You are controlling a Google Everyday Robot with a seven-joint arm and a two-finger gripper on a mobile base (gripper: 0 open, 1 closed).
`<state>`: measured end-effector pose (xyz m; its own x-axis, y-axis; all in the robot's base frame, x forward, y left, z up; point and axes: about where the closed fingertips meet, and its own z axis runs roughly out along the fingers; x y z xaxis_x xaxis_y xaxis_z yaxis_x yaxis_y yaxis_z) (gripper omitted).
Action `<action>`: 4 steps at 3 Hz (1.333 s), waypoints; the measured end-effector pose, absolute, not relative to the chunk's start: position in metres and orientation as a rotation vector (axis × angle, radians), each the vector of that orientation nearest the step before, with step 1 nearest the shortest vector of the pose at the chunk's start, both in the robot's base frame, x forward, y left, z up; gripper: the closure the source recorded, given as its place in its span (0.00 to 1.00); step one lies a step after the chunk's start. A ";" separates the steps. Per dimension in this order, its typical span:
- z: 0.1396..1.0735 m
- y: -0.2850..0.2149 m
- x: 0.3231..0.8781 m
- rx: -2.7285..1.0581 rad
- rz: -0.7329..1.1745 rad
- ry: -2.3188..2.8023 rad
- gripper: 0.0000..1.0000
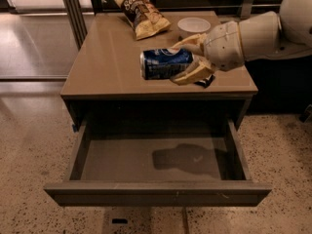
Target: Place pepsi can into top drawer
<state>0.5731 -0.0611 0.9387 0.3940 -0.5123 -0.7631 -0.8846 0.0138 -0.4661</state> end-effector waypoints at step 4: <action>0.842 -0.074 0.543 -1.571 0.401 1.445 1.00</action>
Offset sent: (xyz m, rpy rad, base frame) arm -0.0124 -0.0144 -0.0431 -0.0228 0.0141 -0.0799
